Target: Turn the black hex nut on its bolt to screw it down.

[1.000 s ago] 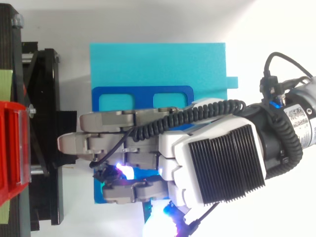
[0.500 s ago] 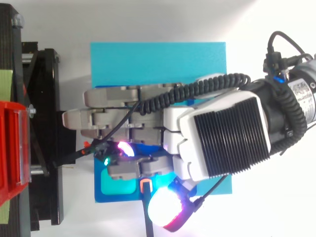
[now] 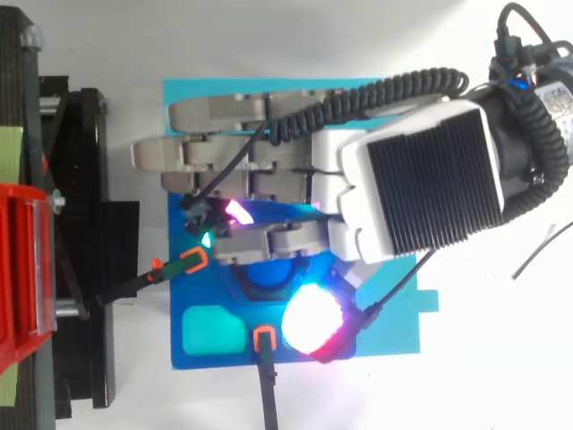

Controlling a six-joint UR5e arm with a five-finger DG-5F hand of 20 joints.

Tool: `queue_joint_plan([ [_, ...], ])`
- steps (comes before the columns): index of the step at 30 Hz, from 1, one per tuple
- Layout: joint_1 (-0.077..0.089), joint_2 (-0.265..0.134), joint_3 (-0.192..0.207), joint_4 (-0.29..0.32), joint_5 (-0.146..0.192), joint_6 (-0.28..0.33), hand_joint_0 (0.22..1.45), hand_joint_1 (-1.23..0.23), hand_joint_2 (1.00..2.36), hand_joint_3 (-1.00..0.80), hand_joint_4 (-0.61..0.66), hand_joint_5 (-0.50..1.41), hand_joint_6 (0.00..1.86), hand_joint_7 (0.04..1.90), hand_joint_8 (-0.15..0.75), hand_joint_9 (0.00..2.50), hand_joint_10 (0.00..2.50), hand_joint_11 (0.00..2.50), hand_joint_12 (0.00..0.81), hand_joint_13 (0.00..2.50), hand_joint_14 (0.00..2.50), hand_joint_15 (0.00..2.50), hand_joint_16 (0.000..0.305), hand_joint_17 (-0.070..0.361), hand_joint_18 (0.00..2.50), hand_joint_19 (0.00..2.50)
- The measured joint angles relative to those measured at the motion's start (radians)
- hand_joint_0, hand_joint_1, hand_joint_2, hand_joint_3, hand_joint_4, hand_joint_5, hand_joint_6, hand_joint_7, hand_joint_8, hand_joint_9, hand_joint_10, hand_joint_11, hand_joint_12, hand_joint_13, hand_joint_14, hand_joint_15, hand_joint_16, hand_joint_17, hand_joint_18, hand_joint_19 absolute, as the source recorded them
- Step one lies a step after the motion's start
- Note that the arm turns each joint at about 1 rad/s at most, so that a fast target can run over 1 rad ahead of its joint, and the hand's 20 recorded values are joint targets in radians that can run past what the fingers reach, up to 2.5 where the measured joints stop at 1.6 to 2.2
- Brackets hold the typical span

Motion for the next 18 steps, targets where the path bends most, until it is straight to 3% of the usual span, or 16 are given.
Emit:
queue_joint_plan([
  [4, -0.021, -0.01, 0.0, 0.009, -0.028, 0.0, 0.51, -0.1, 1.0, -0.5, 0.23, -0.07, 0.5, 1.48, 0.306, 0.57, 0.01, 0.15, 0.345, 0.23, 0.0, 0.0, 0.047, 0.105, 0.15, 0.2],
  [8, -0.03, -0.012, 0.003, 0.031, -0.058, 0.001, 0.51, -0.1, 1.0, -0.5, 0.24, -0.07, 0.5, 1.45, 0.305, 0.57, 0.01, 0.15, 0.344, 0.24, 0.0, 0.0, 0.047, 0.105, 0.15, 0.2],
  [12, -0.025, -0.012, 0.024, 0.038, -0.077, 0.004, 0.51, -0.1, 1.0, -0.5, 0.24, -0.07, 0.5, 1.44, 0.305, 0.56, 0.01, 0.16, 0.344, 0.24, 0.0, 0.0, 0.047, 0.105, 0.15, 0.2],
  [18, -0.01, -0.012, 0.062, 0.043, -0.079, 0.006, 0.51, -0.1, 1.0, -0.5, 0.23, -0.08, 0.5, 1.37, 0.306, 0.56, 0.01, 0.15, 0.345, 0.25, 0.0, 0.0, 0.047, 0.106, 0.15, 0.21],
])
